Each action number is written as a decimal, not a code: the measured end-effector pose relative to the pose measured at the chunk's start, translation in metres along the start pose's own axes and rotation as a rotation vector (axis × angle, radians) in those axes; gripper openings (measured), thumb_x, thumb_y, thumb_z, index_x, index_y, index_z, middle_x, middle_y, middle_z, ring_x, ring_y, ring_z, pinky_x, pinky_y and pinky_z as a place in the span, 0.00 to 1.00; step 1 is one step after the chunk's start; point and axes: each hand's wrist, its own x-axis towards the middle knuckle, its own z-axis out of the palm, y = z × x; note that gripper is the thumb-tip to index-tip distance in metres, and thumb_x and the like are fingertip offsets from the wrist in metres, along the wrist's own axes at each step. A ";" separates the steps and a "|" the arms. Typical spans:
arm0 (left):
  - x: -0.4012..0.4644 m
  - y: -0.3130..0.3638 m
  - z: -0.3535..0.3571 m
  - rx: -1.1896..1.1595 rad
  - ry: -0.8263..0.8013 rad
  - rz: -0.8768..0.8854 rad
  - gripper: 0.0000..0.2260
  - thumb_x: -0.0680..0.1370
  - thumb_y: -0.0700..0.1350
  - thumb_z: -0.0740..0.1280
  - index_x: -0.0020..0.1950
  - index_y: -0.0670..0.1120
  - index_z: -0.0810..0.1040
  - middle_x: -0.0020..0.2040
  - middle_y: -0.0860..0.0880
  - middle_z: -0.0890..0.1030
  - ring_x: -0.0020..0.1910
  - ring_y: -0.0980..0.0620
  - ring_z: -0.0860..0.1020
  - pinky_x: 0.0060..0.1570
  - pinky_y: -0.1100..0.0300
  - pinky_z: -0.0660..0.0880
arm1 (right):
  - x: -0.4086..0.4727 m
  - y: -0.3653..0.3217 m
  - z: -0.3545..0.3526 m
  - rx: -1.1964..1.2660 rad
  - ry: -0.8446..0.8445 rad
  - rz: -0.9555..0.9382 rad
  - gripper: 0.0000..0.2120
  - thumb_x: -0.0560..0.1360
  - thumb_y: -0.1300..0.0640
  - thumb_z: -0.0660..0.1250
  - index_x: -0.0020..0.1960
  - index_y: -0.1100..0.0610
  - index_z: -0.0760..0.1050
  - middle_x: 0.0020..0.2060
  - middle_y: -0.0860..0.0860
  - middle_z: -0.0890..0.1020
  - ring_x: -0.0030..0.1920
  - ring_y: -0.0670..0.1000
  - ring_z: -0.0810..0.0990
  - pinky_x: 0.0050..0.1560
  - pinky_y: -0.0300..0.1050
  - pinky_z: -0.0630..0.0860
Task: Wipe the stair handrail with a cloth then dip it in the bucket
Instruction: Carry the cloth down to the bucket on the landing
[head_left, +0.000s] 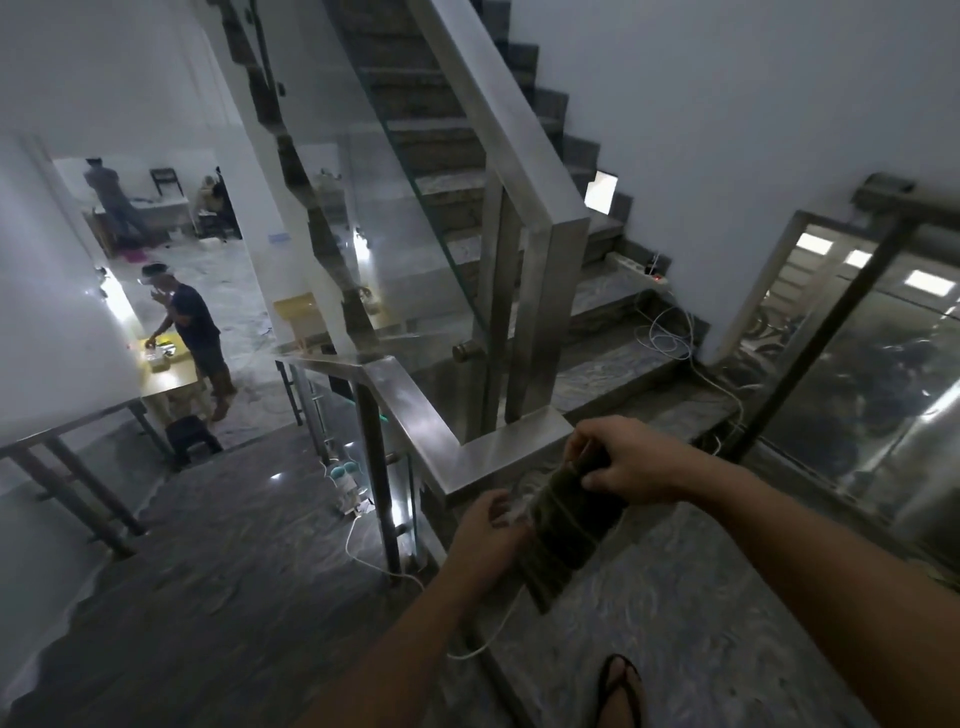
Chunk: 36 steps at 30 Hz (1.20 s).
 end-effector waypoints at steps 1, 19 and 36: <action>0.000 0.008 0.003 0.021 -0.019 0.057 0.19 0.73 0.41 0.72 0.62 0.47 0.74 0.61 0.45 0.78 0.59 0.48 0.77 0.57 0.55 0.77 | -0.002 -0.002 -0.007 -0.004 0.007 -0.009 0.12 0.73 0.60 0.68 0.52 0.47 0.73 0.49 0.46 0.75 0.50 0.47 0.76 0.40 0.38 0.76; 0.040 0.106 0.064 0.266 -0.096 0.412 0.06 0.74 0.42 0.71 0.50 0.49 0.80 0.45 0.51 0.82 0.46 0.53 0.81 0.50 0.51 0.81 | -0.034 0.017 -0.132 0.146 0.234 0.111 0.03 0.76 0.55 0.64 0.50 0.49 0.74 0.49 0.53 0.74 0.47 0.55 0.76 0.40 0.45 0.78; 0.177 0.225 0.186 0.611 -0.415 0.346 0.18 0.77 0.56 0.65 0.50 0.40 0.79 0.42 0.44 0.80 0.42 0.46 0.78 0.47 0.46 0.77 | -0.022 0.224 -0.193 0.277 0.256 0.259 0.17 0.66 0.50 0.75 0.53 0.51 0.80 0.52 0.48 0.79 0.51 0.48 0.77 0.45 0.42 0.73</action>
